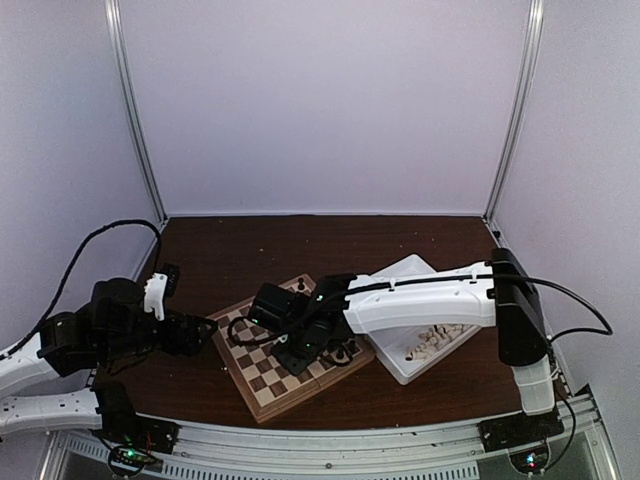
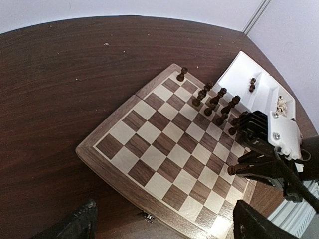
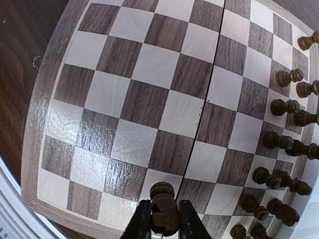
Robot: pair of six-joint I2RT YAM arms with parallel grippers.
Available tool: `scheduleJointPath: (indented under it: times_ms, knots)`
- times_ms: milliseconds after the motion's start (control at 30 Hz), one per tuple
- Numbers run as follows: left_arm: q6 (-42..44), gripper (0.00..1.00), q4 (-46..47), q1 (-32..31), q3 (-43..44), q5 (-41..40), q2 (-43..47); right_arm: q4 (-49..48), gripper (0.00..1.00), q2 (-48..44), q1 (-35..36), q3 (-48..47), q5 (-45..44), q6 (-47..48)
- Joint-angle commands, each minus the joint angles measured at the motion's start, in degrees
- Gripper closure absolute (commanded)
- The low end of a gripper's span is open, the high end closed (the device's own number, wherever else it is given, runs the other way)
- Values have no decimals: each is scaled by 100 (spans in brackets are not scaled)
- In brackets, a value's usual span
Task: Set up the chess pieces on the board
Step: Place the chess piece on the chessboard.
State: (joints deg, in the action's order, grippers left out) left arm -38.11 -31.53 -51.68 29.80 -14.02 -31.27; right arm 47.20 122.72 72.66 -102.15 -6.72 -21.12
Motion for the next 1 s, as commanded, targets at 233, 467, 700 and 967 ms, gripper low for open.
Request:
scheduleJointPath:
  times_ms: [233,467,700,967]
  knots:
    - [-121,5,-80,26,360,166,-227,66,75,153,75,-130,-243,125]
    - [-130,5,-220,27,596,335,-395,-97,53,-128,60,-2,-196,25]
    - [-203,5,-328,26,667,435,-625,-1274,47,-1268,-54,1050,53,-85]
    - [-144,23,-28,18,895,1222,-1804,-2101,47,-2925,-642,2452,-374,56]
